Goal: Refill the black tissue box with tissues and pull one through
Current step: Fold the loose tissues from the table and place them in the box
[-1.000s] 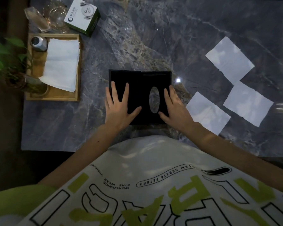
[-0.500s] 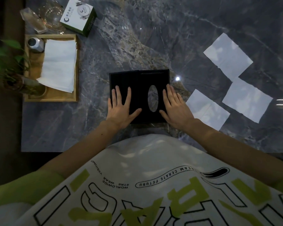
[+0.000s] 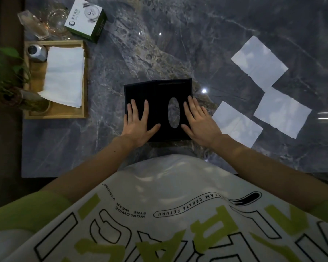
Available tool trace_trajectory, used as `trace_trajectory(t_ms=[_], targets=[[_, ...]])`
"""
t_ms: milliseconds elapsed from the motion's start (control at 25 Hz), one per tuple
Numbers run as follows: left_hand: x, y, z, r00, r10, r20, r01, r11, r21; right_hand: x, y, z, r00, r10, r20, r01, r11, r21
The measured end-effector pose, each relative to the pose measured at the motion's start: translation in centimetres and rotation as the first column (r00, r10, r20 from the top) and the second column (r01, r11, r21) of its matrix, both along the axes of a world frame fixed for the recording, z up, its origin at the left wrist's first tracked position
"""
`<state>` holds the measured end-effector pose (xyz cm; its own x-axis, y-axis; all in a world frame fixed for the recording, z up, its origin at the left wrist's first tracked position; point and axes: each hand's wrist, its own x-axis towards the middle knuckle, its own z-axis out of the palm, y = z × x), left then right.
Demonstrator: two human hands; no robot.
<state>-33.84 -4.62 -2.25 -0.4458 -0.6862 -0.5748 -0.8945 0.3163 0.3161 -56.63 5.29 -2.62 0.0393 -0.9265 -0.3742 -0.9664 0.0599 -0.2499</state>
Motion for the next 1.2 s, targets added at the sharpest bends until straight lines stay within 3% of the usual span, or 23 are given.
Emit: trace_trajectory(t_ms=[200, 360, 640, 800, 920, 1200], targets=[[-1.2, 1.1, 0.9, 0.993, 0.012, -0.114, -0.025, 0.993, -0.113, -0.9, 0.6, 0.9, 0.976, -0.122, 0.183, 0.137, 0.988, -0.072], [-4.7, 2.5, 2.2, 0.952, -0.09, -0.291, 0.036, 0.982, -0.188, -3.8, 2.6, 1.5, 0.916, -0.301, 0.266, 0.342, 0.932, -0.122], [-13.6, 6.7, 4.0, 0.857, -0.091, -0.507, 0.048, 0.994, -0.096, -11.0, 7.1, 0.9, 0.821, -0.52, 0.238, 0.551, 0.83, -0.089], [-17.5, 9.4, 2.9, 0.847, 0.033, -0.531, -0.015, 0.999, 0.037, -13.6, 8.9, 0.1, 0.782, -0.585, 0.217, 0.606, 0.794, -0.042], [-19.4, 11.2, 1.4, 0.847, 0.141, -0.513, -0.096, 0.989, 0.114, -14.8, 9.5, -0.2, 0.815, -0.533, 0.226, 0.552, 0.833, -0.027], [-22.1, 15.1, -2.3, 0.891, 0.288, -0.352, -0.269, 0.958, 0.104, -16.7, 10.3, -1.7, 0.885, -0.413, 0.215, 0.424, 0.906, -0.005]])
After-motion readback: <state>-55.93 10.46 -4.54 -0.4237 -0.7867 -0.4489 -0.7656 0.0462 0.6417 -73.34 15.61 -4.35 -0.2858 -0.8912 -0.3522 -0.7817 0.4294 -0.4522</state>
